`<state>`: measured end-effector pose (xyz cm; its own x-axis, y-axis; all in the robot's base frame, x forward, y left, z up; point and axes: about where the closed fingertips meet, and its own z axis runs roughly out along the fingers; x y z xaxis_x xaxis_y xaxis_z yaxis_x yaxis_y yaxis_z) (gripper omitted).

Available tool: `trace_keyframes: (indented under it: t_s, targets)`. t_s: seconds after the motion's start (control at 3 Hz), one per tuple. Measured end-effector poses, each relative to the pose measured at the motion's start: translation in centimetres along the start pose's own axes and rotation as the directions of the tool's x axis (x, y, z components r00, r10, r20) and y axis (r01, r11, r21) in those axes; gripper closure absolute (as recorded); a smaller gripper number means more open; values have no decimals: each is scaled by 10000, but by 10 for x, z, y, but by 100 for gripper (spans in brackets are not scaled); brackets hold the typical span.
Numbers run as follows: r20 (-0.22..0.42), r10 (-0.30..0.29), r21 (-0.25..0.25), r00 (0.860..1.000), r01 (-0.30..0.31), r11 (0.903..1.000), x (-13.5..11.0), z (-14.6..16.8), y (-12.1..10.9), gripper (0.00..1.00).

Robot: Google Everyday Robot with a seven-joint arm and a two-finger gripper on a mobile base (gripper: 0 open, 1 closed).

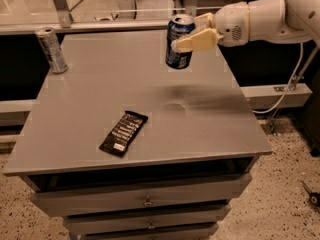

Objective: Move pepsi can near rxbar chocolate

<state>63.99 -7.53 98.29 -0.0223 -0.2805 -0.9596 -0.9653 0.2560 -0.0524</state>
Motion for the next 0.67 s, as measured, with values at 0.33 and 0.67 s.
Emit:
trace_keyframes:
  t_s: [0.33, 0.67]
  targets:
    - [-436, 506, -258, 9978, -517, 9983, 31, 0, 22, 100]
    - [-439, 497, -329, 9978, -512, 9982, 31, 4, 22, 100]
